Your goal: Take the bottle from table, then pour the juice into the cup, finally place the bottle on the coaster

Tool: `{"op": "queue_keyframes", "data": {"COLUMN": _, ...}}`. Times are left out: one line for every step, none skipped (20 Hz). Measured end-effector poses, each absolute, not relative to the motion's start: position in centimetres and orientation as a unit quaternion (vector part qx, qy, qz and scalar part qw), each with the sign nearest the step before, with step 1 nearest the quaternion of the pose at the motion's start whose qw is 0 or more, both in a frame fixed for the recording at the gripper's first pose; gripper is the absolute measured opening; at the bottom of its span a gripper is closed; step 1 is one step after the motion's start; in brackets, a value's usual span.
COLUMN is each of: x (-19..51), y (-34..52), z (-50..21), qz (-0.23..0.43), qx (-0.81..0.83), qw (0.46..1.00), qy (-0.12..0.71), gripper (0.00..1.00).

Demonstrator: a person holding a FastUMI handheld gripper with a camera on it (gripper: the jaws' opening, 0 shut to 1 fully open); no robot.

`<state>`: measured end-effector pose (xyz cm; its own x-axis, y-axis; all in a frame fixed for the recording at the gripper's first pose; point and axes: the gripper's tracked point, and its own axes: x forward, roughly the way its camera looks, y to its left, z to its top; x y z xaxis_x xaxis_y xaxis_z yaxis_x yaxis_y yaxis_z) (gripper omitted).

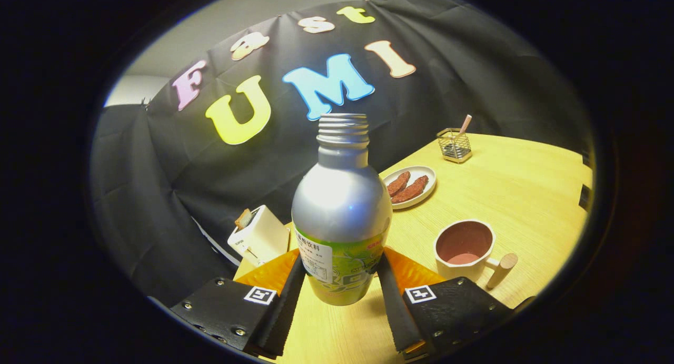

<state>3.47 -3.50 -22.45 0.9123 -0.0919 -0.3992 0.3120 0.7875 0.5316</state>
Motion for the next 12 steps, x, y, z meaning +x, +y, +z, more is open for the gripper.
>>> {"op": "queue_keyframes", "data": {"x": 3.5, "y": -3.7, "z": -22.8, "qz": -0.111, "qx": 0.321, "qw": 0.924, "qy": 0.179, "gripper": 0.74}}
{"op": "queue_keyframes", "data": {"x": 3.5, "y": -4.0, "z": -23.1, "qz": -0.113, "qx": 0.334, "qw": 0.919, "qy": 0.178, "gripper": 0.74}}
{"op": "queue_keyframes", "data": {"x": 3.5, "y": -4.1, "z": -23.5, "qz": -0.115, "qx": 0.344, "qw": 0.914, "qy": 0.18, "gripper": 0.74}}
{"op": "queue_keyframes", "data": {"x": 3.6, "y": -4.3, "z": -23.9, "qz": -0.117, "qx": 0.354, "qw": 0.91, "qy": 0.182, "gripper": 0.74}}
{"op": "queue_keyframes", "data": {"x": 3.6, "y": -4.3, "z": -24.3, "qz": -0.117, "qx": 0.366, "qw": 0.905, "qy": 0.185, "gripper": 0.74}}
{"op": "queue_keyframes", "data": {"x": 3.7, "y": -4.5, "z": -24.7, "qz": -0.118, "qx": 0.377, "qw": 0.899, "qy": 0.188, "gripper": 0.74}}
{"op": "queue_keyframes", "data": {"x": 3.7, "y": -4.5, "z": -25.2, "qz": -0.118, "qx": 0.39, "qw": 0.893, "qy": 0.19, "gripper": 0.74}}
{"op": "queue_keyframes", "data": {"x": 3.7, "y": -4.6, "z": -25.6, "qz": -0.119, "qx": 0.403, "qw": 0.887, "qy": 0.193, "gripper": 0.74}}
{"op": "queue_keyframes", "data": {"x": 3.7, "y": -4.6, "z": -26.0, "qz": -0.12, "qx": 0.415, "qw": 0.88, "qy": 0.195, "gripper": 0.74}}
{"op": "queue_keyframes", "data": {"x": 3.8, "y": -4.7, "z": -26.3, "qz": -0.121, "qx": 0.428, "qw": 0.874, "qy": 0.195, "gripper": 0.74}}
{"op": "queue_keyframes", "data": {"x": 3.8, "y": -4.7, "z": -26.6, "qz": -0.122, "qx": 0.44, "qw": 0.868, "qy": 0.196, "gripper": 0.74}}
{"op": "queue_keyframes", "data": {"x": 3.8, "y": -4.8, "z": -26.7, "qz": -0.123, "qx": 0.451, "qw": 0.862, "qy": 0.195, "gripper": 0.74}}
